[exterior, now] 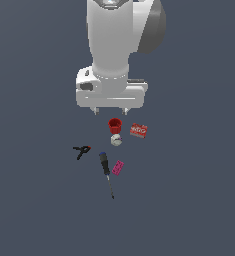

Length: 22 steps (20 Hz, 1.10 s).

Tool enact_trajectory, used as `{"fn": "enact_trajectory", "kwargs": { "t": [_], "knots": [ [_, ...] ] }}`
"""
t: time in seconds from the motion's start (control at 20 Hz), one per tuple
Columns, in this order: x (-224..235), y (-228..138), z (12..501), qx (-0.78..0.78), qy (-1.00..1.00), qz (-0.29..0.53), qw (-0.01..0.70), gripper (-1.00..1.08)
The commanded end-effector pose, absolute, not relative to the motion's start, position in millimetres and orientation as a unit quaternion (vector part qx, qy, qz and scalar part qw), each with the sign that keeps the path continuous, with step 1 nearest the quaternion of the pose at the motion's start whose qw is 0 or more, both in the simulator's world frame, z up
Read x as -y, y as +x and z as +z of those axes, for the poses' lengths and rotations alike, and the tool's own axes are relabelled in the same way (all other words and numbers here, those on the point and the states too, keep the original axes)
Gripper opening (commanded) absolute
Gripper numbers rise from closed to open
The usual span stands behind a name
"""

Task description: Pick up a designated object from a clutter of objects.

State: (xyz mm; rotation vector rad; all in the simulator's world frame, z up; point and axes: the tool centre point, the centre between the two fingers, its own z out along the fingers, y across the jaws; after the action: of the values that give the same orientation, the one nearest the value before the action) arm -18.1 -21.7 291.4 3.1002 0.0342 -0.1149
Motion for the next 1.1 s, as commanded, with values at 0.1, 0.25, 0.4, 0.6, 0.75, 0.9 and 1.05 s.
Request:
{"fn": "enact_trajectory", "kwargs": {
  "t": [0.1, 0.25, 0.4, 0.6, 0.75, 0.9, 1.05],
  "knots": [
    [22, -18, 292, -0.013, 0.999, -0.036, 0.02, 1.0],
    [21, -17, 297, -0.02, 0.999, -0.033, 0.02, 1.0],
    [20, -17, 303, -0.028, 0.999, -0.03, 0.021, 1.0],
    [20, -17, 306, -0.029, 0.999, -0.028, 0.021, 1.0],
    [19, -17, 303, -0.033, 0.999, -0.029, 0.021, 1.0],
    [16, -17, 297, -0.044, 0.998, -0.028, 0.021, 1.0],
    [11, -18, 287, -0.064, 0.997, -0.028, 0.022, 1.0]
  ]
}}
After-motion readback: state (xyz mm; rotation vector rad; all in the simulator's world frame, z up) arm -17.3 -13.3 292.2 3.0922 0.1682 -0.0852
